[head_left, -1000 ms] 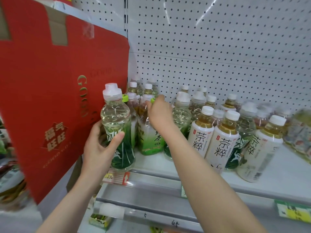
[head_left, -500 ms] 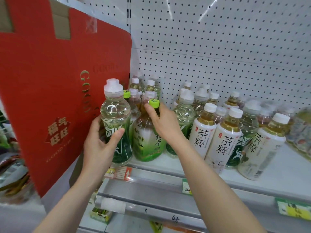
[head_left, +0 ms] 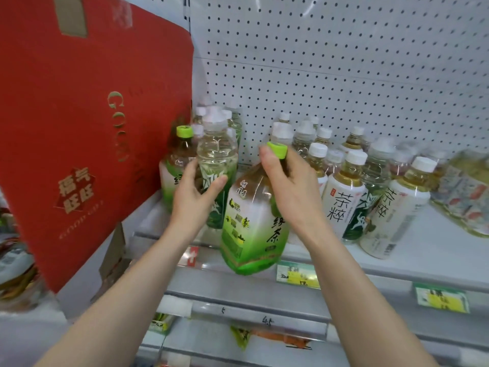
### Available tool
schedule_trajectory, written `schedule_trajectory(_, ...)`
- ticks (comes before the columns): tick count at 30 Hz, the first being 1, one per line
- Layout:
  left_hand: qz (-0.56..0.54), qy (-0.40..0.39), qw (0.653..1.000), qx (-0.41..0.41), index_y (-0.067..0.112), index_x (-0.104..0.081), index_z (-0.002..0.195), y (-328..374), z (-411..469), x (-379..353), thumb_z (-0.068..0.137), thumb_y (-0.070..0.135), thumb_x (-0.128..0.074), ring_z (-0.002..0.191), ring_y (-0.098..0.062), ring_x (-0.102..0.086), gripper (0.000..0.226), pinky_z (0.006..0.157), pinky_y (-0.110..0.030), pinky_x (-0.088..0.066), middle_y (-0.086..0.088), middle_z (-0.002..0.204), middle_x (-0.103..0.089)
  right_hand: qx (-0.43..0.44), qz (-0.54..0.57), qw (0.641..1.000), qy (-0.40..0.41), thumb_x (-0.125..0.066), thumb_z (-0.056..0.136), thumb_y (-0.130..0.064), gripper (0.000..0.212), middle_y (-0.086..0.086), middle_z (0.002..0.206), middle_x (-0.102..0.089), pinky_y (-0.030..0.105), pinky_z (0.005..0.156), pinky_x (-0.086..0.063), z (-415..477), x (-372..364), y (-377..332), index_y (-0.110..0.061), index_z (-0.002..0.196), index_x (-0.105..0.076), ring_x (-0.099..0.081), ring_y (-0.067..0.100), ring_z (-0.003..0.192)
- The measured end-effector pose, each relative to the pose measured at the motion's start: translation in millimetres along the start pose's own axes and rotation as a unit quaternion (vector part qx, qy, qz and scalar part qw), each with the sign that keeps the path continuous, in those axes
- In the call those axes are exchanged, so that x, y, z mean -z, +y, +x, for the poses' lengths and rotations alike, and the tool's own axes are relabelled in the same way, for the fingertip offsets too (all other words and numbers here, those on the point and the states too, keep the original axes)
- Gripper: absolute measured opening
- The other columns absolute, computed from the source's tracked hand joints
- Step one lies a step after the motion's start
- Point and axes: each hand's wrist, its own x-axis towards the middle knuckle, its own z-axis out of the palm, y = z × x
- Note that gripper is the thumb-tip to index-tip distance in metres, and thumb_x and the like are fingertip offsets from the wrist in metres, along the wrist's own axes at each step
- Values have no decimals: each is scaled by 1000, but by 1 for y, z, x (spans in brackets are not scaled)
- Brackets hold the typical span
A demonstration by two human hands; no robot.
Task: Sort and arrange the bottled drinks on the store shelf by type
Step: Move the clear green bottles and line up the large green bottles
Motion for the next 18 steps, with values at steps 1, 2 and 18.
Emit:
schedule_trajectory(1, 9, -8, 1000, 9, 22, -49, 133, -6, 1, -7, 76, 51, -73, 120, -11, -57, 68, 105, -41, -45, 5, 128, -62, 0, -8, 1000, 7, -48, 98, -50, 25, -13, 73, -60, 12, 59, -36, -2, 4, 2, -34, 79, -55, -53, -3, 65)
schedule_trajectory(2, 19, -18, 1000, 12, 25, -49, 133, -12, 3, -14, 74, 56, -71, 121, -12, -56, 70, 104, -45, -45, 6, 129, -61, -5, -14, 1000, 13, -48, 97, -50, 25, -12, 74, -61, 14, 60, -37, -4, 8, 5, -34, 80, -55, -54, -2, 66)
schedule_trajectory(18, 134, 71, 986, 61, 21, -11, 155, -28, 23, 36, 85, 40, -69, 147, -20, -19, 92, 118, -38, -20, -2, 161, -18, -47, -4, 998, 51, -50, 98, -48, 32, -13, 65, -55, 14, 58, -35, -23, 13, 17, -24, 78, -54, -50, -1, 60)
